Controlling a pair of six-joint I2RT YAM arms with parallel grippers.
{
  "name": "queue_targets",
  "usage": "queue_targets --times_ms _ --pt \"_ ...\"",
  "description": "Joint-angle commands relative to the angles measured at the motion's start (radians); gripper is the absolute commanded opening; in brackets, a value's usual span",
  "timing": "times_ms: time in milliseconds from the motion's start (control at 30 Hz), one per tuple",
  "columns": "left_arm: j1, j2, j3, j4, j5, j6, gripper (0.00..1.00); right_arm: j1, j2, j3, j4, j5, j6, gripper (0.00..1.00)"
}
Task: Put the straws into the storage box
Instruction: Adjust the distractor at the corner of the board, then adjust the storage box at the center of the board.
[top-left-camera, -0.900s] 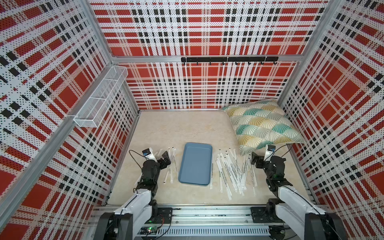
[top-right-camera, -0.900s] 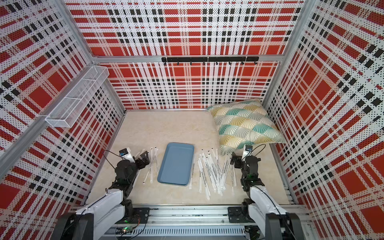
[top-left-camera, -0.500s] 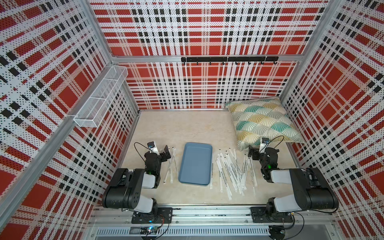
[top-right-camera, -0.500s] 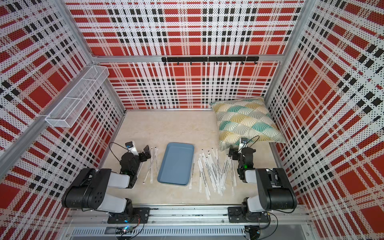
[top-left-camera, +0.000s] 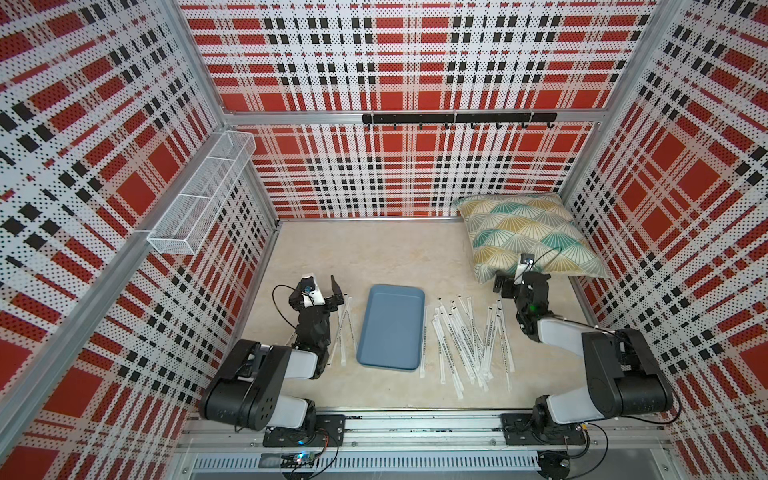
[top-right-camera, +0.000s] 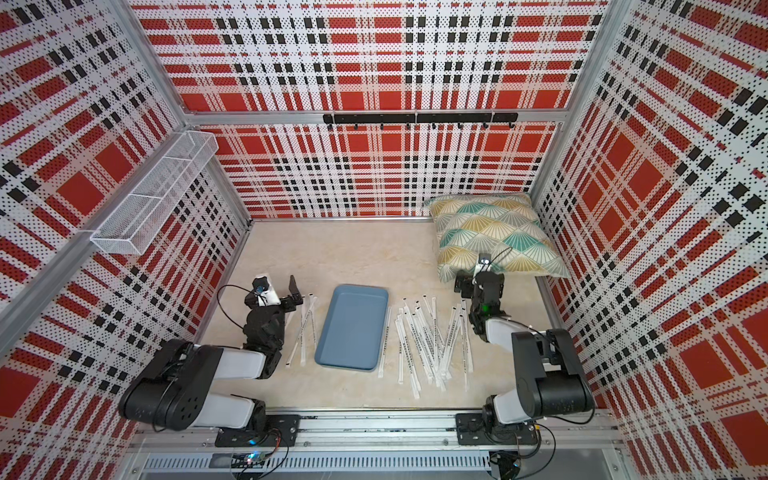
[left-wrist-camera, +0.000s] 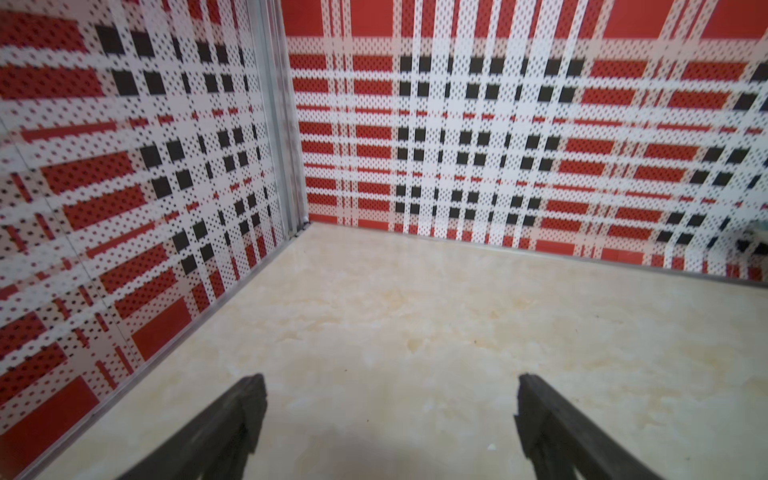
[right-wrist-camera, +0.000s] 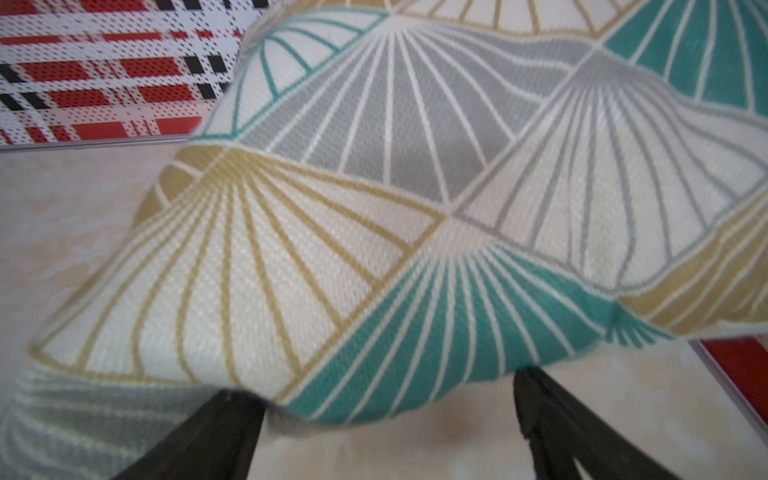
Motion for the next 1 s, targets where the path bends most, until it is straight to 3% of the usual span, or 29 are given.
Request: queue_targets --times_ms 0,67,100,167,200,267,300,367,400,433,500,567,733,867,967 --pt "-0.123 -0.179 0.021 -0.166 -0.341 0.012 0.99 0.088 -0.053 0.237 -0.584 0.297 0.188 1.0" --pt "-0.154 -0.266 0.051 -0.302 -0.368 -0.022 0.99 0.158 -0.104 0.235 -0.598 0.362 0.211 1.0" --pt "-0.156 -0.308 0.063 -0.378 -0.362 -0.059 0.99 0.168 -0.157 0.201 -0.557 0.318 0.232 1.0" --pt "-0.146 -0.381 0.092 -0.513 -0.358 -0.132 0.99 0.157 -0.243 0.132 -0.514 0.298 0.403 1.0" --pt "-0.133 -0.419 0.112 -0.588 -0.352 -0.186 0.99 0.126 -0.28 0.117 -0.524 0.231 0.539 1.0" --pt "-0.084 -0.487 0.162 -0.777 -0.343 -0.396 0.99 0.007 -0.342 0.069 -0.417 -0.152 0.551 0.98" --pt "-0.033 -0.52 0.184 -0.876 -0.291 -0.544 0.99 -0.004 -0.359 0.069 -0.406 -0.193 0.548 0.89" --pt "0.138 -0.571 0.196 -0.914 0.023 -0.591 0.99 0.051 -0.33 0.173 -0.577 -0.12 0.503 0.83" --pt "0.244 -0.582 0.195 -0.904 0.192 -0.609 0.93 0.112 -0.297 0.255 -0.68 -0.036 0.463 0.82" --pt "0.32 -0.573 0.207 -0.92 0.292 -0.64 0.87 0.18 -0.265 0.312 -0.754 0.058 0.434 0.82" --pt "0.392 -0.526 0.282 -1.033 0.368 -0.622 0.8 0.291 -0.236 0.367 -0.825 0.157 0.415 0.81" --pt "0.361 -0.466 0.366 -1.128 0.368 -0.537 0.73 0.36 -0.208 0.391 -0.865 0.164 0.438 0.8" --pt "0.184 -0.348 0.505 -1.265 0.302 -0.433 0.71 0.516 -0.059 0.491 -1.047 0.101 0.527 0.73" --pt "-0.049 -0.264 0.577 -1.37 0.242 -0.367 0.74 0.666 0.022 0.516 -1.137 0.084 0.594 0.59" --pt "-0.156 -0.193 0.605 -1.454 0.287 -0.37 0.76 0.724 0.01 0.462 -1.112 -0.026 0.661 0.46"
